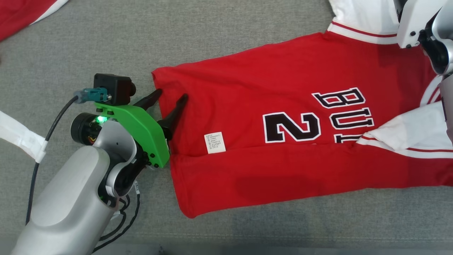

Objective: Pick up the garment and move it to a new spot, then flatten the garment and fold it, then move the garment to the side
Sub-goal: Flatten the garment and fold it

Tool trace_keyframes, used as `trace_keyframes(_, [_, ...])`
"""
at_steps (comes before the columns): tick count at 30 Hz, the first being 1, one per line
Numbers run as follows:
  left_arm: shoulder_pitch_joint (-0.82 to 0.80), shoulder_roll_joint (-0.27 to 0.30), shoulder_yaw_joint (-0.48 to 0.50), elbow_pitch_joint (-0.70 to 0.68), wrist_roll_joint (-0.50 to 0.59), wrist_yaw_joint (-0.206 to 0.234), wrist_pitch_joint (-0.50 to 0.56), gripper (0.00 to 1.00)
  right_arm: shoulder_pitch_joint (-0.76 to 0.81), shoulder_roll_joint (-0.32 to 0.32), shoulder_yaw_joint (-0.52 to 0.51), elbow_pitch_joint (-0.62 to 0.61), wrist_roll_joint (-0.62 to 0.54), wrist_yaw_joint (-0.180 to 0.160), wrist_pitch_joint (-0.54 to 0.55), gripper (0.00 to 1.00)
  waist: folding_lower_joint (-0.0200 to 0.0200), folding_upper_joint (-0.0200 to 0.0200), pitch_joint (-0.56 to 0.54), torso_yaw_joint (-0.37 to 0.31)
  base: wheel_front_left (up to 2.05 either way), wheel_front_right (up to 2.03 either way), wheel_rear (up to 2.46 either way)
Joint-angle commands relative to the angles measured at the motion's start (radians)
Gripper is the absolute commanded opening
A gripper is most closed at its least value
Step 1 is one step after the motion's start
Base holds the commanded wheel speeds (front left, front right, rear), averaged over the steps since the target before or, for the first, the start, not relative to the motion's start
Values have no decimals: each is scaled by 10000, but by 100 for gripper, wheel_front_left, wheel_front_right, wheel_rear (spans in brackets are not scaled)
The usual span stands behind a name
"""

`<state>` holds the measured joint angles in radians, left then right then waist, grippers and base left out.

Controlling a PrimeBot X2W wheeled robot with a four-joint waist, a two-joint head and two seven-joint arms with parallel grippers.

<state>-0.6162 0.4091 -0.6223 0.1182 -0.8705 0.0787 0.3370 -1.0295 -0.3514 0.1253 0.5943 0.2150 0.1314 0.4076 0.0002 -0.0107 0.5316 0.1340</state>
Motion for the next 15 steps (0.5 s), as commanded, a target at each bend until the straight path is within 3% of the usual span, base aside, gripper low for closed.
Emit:
trace_keyframes(1, [-149, -69, -51, 134, 25, -88, -17, 100, -105, -1, 49, 203, -78, -14, -127, 100, -2, 107, 320, 420, 0, 0, 0])
trace_keyframes(15, [-758, -576, -230, 1065, -201, -510, 32, 100, -1001, -115, 414, 2398, -321, -16, -1338, 100, -2, 107, 412, 535, 0, 0, 0])
